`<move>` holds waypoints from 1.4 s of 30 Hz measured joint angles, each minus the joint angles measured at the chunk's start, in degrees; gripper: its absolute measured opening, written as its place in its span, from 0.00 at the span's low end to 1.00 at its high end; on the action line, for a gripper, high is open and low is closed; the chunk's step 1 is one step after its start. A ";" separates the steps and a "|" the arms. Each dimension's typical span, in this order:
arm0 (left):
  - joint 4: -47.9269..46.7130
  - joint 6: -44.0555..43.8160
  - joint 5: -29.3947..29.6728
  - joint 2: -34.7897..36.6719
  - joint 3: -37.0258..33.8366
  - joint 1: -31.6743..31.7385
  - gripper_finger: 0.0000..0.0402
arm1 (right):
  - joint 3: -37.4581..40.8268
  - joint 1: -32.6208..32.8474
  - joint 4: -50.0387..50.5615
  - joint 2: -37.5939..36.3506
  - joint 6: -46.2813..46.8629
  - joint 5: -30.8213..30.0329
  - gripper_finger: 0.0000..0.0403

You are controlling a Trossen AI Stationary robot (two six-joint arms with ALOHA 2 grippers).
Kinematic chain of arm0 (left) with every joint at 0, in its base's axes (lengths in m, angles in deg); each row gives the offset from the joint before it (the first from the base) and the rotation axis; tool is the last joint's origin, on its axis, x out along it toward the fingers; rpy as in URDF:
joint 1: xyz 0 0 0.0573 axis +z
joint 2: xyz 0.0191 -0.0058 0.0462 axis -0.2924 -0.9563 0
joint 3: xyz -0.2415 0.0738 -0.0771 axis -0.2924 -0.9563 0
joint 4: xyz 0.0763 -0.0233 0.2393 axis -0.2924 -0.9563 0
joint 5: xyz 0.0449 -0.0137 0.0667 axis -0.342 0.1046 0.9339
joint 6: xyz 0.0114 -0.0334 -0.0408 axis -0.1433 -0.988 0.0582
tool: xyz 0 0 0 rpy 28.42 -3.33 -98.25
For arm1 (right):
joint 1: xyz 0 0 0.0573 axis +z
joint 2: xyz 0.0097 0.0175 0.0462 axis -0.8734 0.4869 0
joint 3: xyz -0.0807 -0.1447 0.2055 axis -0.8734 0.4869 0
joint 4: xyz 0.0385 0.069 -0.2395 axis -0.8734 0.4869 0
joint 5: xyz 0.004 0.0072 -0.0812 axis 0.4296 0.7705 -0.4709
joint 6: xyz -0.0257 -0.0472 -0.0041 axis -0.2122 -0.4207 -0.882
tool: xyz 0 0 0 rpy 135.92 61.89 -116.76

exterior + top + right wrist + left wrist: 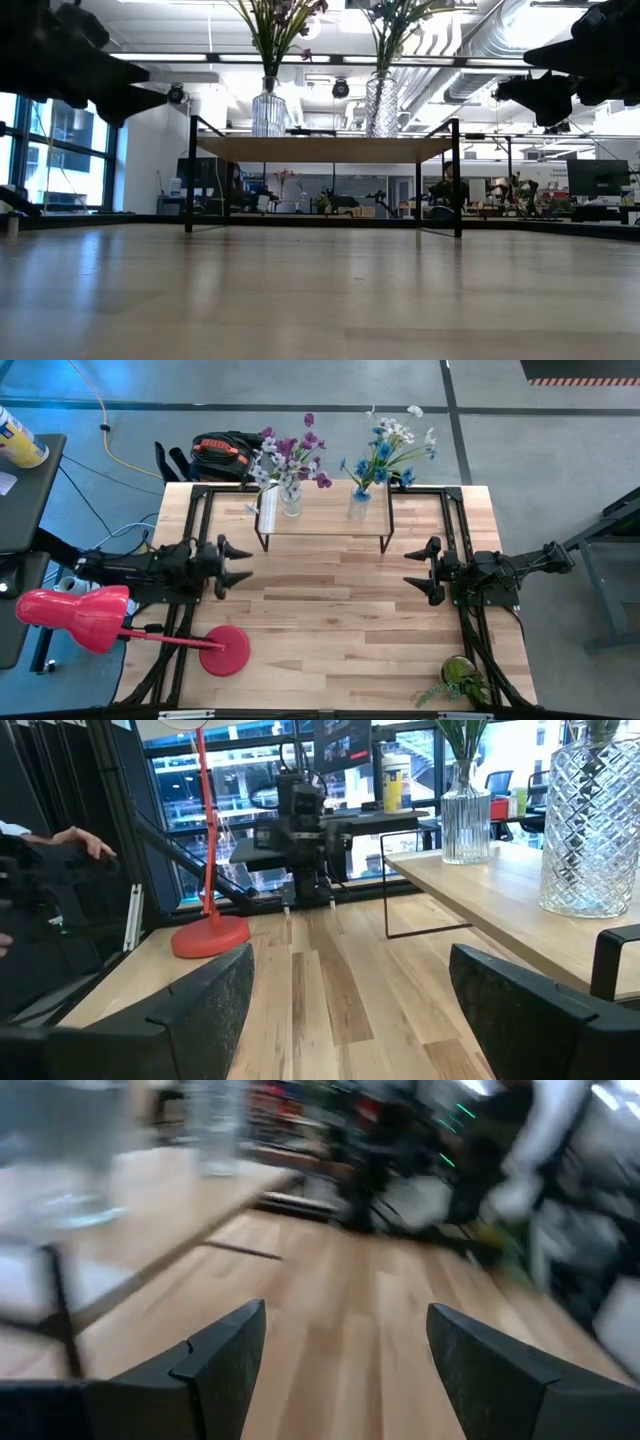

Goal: Pick and place flowers into a vace then onto a shelf
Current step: Return to Home Position

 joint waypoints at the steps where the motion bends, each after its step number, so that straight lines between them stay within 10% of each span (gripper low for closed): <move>1: -0.29 3.10 -3.10 -0.01 0.01 0.91 0.77 | 0.00 0.00 0.00 0.00 0.00 0.00 0.81; 42: 0.09 5.84 -1.20 -0.01 -0.04 8.18 0.77 | 0.04 0.01 -0.07 0.00 -1.28 -0.12 0.81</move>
